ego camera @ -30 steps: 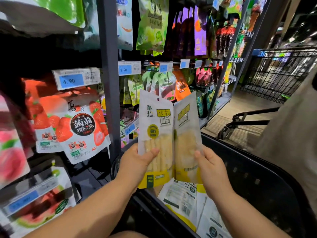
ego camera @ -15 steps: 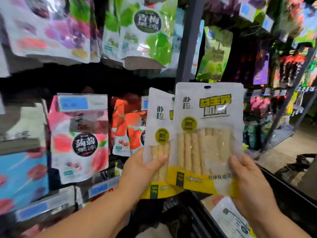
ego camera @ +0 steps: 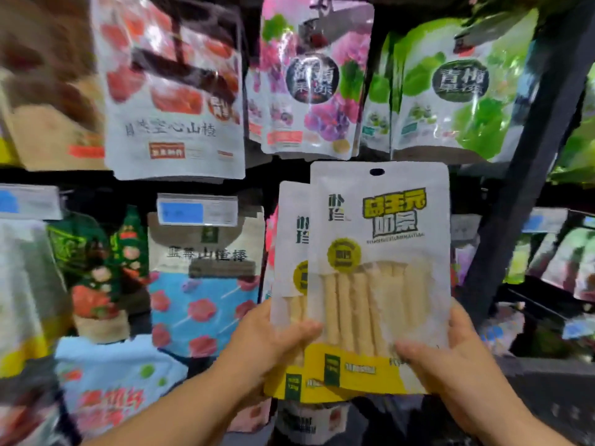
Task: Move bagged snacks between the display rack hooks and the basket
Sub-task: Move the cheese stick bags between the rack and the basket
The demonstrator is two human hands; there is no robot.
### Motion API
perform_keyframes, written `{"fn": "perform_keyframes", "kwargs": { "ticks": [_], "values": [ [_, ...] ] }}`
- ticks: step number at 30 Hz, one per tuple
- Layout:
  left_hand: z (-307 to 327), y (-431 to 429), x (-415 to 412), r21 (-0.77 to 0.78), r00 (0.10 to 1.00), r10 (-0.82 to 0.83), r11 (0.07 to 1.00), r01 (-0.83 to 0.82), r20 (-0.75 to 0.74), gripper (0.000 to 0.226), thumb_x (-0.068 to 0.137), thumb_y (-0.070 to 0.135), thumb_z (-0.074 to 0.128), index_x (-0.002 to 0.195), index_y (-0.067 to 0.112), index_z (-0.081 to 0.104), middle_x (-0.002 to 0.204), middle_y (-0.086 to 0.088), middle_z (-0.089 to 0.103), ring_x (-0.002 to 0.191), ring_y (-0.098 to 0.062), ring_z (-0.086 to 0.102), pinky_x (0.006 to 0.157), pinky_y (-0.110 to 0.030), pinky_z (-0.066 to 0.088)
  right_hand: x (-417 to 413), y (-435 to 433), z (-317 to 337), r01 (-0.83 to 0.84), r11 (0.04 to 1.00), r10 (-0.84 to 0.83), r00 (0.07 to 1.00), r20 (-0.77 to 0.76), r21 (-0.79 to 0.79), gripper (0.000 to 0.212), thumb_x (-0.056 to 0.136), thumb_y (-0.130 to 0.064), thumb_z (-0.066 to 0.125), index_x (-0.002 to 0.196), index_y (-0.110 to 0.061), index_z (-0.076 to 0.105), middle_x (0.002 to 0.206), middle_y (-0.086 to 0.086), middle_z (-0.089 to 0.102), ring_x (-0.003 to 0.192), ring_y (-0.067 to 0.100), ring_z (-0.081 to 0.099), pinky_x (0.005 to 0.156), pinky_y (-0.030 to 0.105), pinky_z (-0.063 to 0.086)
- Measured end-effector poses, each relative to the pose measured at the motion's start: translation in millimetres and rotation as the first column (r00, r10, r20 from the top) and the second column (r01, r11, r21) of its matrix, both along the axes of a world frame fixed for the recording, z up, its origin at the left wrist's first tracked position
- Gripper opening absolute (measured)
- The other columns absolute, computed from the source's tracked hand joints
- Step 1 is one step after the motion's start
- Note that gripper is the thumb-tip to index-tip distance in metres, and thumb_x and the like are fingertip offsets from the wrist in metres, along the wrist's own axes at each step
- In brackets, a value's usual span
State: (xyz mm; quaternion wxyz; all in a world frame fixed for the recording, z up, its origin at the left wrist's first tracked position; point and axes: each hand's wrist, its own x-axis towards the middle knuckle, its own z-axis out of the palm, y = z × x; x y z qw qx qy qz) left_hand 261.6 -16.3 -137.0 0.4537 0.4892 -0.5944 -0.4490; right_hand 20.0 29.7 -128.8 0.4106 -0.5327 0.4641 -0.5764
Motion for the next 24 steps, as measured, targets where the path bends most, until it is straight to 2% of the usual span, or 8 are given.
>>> {"fn": "perform_keyframes", "kwargs": {
  "ticks": [3, 6, 10, 12, 15, 17, 20, 24],
  "values": [
    [-3, 4, 31, 0.038, 0.996, -0.021, 0.999, 0.024, -0.085, 0.045, 0.055, 0.039, 0.082, 0.095, 0.019, 0.074, 0.090, -0.006, 0.077, 0.079, -0.020, 0.071, 0.068, -0.033, 0.054, 26, -11, -2, -0.098, 0.995, 0.099, 0.995, 0.006, -0.012, 0.111, 0.014, -0.044, 0.098, 0.118, -0.043, 0.060, 0.106, -0.007, 0.075, 0.091, 0.010, 0.073, 0.074, 0.026, 0.057],
    [-2, 8, 58, 0.058, 0.992, 0.052, 0.997, -0.046, -0.113, 0.053, 0.052, 0.040, 0.083, 0.098, 0.016, 0.074, 0.092, -0.010, 0.076, 0.084, -0.028, 0.072, 0.077, -0.041, 0.056, 51, -26, -4, -0.174, 0.985, 0.174, 0.983, 0.054, -0.008, 0.125, 0.001, -0.043, 0.097, 0.118, -0.023, 0.060, 0.097, 0.000, 0.077, 0.078, 0.010, 0.073, 0.058, 0.019, 0.055],
    [4, 17, 88, 0.096, 0.982, 0.124, 0.989, -0.111, -0.142, 0.047, 0.051, 0.033, 0.083, 0.091, 0.012, 0.071, 0.068, -0.002, 0.071, 0.057, -0.013, 0.062, 0.054, -0.026, 0.049, 84, -45, -6, -0.269, 0.963, 0.269, 0.963, 0.028, -0.025, 0.116, 0.007, -0.032, 0.100, 0.117, -0.021, 0.063, 0.098, 0.001, 0.077, 0.083, 0.009, 0.073, 0.065, 0.021, 0.056],
    [5, 19, 108, 0.113, 0.974, 0.153, 0.984, -0.136, -0.167, 0.054, 0.047, 0.037, 0.085, 0.091, 0.011, 0.072, 0.067, -0.003, 0.068, 0.057, -0.015, 0.058, 0.055, -0.026, 0.046, 102, -54, -10, -0.316, 0.949, 0.316, 0.948, 0.029, 0.002, 0.108, 0.021, -0.019, 0.103, 0.121, -0.017, 0.062, 0.100, 0.005, 0.077, 0.087, 0.015, 0.074, 0.074, 0.029, 0.059],
    [-3, 22, 141, 0.109, 0.966, 0.209, 0.975, -0.194, -0.154, 0.065, 0.042, 0.040, 0.088, 0.097, 0.010, 0.072, 0.074, -0.008, 0.070, 0.063, -0.020, 0.061, 0.058, -0.031, 0.046, 135, -64, -17, -0.358, 0.933, 0.358, 0.934, 0.016, 0.025, 0.116, 0.012, -0.036, 0.101, 0.120, -0.015, 0.063, 0.100, 0.008, 0.076, 0.094, 0.027, 0.073, 0.090, 0.047, 0.055],
    [-5, 29, 158, 0.133, 0.951, 0.244, 0.966, -0.221, -0.192, 0.062, 0.046, 0.028, 0.088, 0.101, 0.005, 0.071, 0.076, -0.011, 0.072, 0.061, -0.018, 0.062, 0.053, -0.026, 0.046, 158, -69, -21, -0.391, 0.920, 0.390, 0.920, 0.041, 0.021, 0.114, 0.011, -0.034, 0.099, 0.118, -0.015, 0.064, 0.101, 0.009, 0.076, 0.096, 0.030, 0.072, 0.086, 0.046, 0.055],
    [-3, 41, 187, 0.149, 0.926, 0.283, 0.956, -0.252, -0.251, 0.036, 0.052, 0.017, 0.082, 0.084, 0.005, 0.071, 0.061, -0.005, 0.065, 0.046, -0.011, 0.056, 0.042, -0.020, 0.042, 196, -72, -18, -0.430, 0.903, 0.430, 0.903, -0.022, -0.002, 0.084, 0.034, -0.019, 0.093, 0.113, -0.021, 0.065, 0.097, 0.000, 0.077, 0.088, 0.017, 0.073, 0.074, 0.031, 0.057],
    [-9, 55, 240, 0.165, 0.879, 0.411, 0.910, -0.380, -0.240, 0.049, 0.034, 0.033, 0.086, 0.073, 0.006, 0.071, 0.060, -0.009, 0.061, 0.045, -0.014, 0.052, 0.043, -0.022, 0.042, 245, -72, -16, -0.504, 0.863, 0.505, 0.862, -0.049, 0.023, 0.045, 0.076, 0.001, 0.080, 0.111, -0.023, 0.064, 0.097, -0.006, 0.077, 0.091, 0.013, 0.073, 0.083, 0.033, 0.053]
  ]
}}
